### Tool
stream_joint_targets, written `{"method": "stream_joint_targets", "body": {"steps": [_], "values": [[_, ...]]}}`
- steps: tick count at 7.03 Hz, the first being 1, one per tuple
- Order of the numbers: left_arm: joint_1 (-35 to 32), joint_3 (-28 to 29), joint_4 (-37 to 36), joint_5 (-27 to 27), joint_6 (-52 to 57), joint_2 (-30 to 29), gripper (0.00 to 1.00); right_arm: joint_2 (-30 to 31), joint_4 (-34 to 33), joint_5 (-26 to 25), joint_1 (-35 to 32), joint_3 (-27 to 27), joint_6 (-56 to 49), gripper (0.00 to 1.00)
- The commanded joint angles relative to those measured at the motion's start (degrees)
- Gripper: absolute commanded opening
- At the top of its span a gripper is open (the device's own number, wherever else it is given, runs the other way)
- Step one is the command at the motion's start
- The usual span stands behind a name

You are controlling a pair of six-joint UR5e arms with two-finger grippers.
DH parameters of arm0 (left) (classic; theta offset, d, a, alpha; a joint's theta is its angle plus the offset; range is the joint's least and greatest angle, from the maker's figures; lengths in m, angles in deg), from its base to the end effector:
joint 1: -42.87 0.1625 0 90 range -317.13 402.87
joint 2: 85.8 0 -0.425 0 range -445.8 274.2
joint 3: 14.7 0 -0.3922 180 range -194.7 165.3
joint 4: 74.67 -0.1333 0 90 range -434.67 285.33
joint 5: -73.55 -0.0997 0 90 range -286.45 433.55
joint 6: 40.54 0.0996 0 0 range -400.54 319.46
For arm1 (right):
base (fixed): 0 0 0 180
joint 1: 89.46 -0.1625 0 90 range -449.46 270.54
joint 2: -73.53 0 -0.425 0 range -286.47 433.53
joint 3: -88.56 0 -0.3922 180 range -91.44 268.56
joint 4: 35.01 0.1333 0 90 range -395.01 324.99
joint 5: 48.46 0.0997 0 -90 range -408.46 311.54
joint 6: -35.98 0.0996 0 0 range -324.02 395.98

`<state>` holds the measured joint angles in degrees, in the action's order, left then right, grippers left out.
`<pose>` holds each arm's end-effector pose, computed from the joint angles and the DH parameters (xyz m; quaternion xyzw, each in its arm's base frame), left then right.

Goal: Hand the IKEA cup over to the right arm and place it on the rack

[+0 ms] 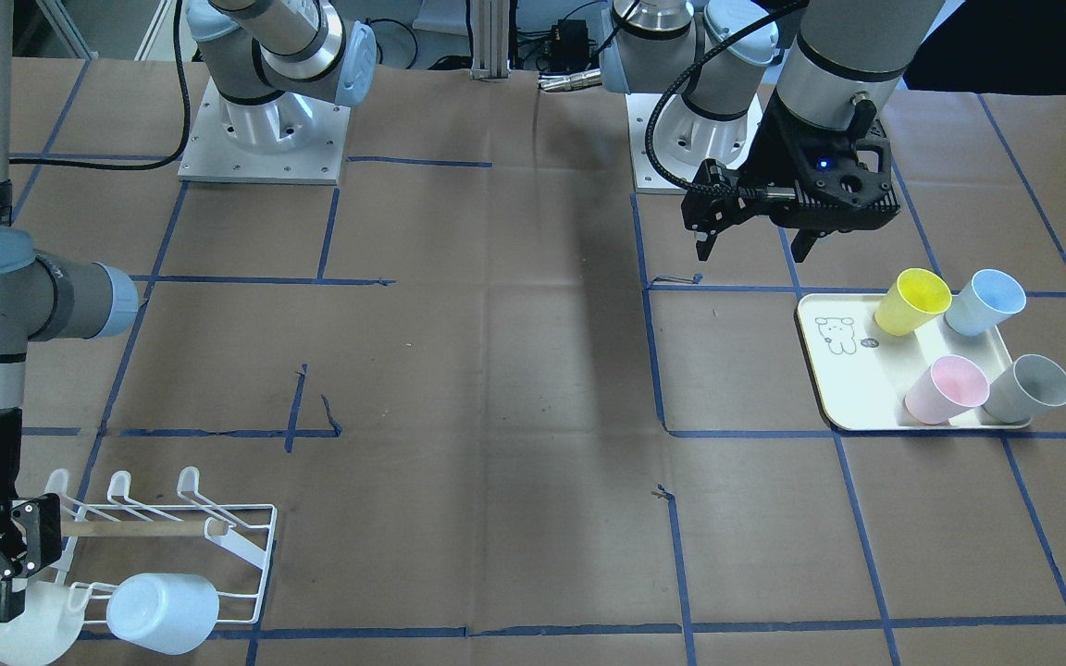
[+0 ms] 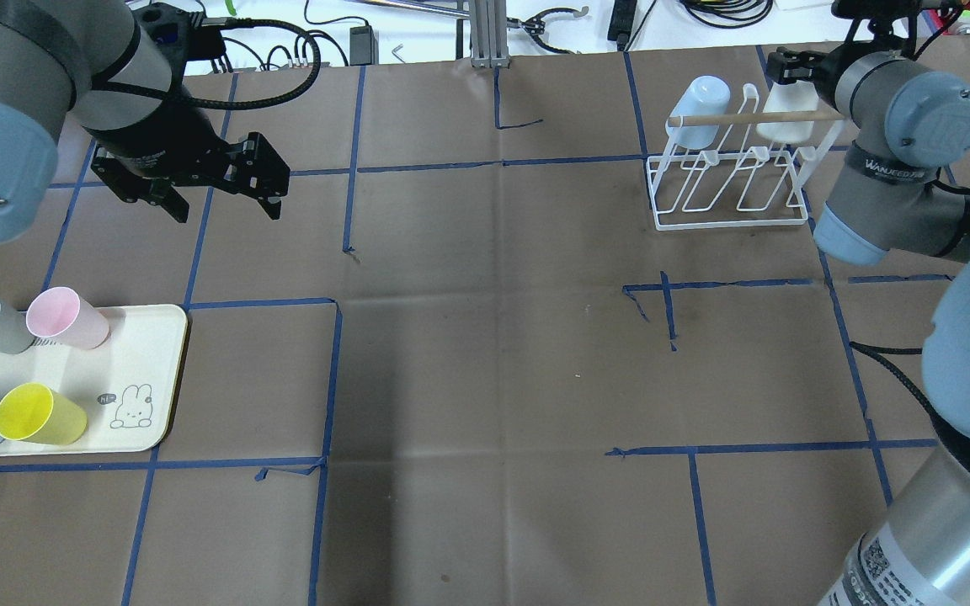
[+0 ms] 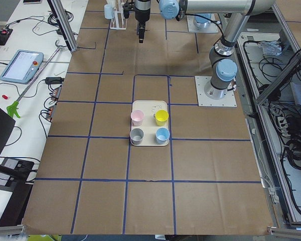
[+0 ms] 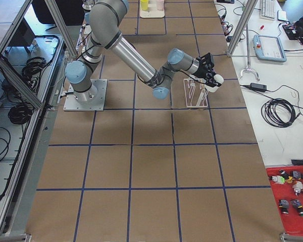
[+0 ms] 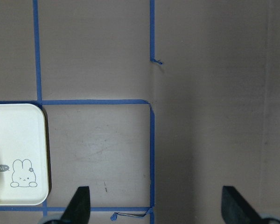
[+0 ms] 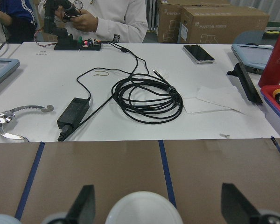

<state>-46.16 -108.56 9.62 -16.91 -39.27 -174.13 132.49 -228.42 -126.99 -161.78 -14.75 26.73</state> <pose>-0.1243 -0.4873 0.4790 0.0025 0.9995 -0.0306 0.0046 -0.0468 -0.6511 0.2878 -0.0145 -0.8670 0.4972 0.0296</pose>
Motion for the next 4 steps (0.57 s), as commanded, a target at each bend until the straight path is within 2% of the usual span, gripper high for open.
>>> {"method": "stream_joint_targets", "body": {"steps": [1, 4], "values": [[0.0, 0.0, 0.0, -0.1, 0.0, 0.0, 0.99, 0.6, 0.4, -0.1, 0.0, 0.0, 0.1, 1.00], [0.0, 0.0, 0.0, -0.1, 0.1, 0.1, 0.99, 7.8, 1.9, 0.2, -0.4, 0.4, 0.3, 1.00]]}}
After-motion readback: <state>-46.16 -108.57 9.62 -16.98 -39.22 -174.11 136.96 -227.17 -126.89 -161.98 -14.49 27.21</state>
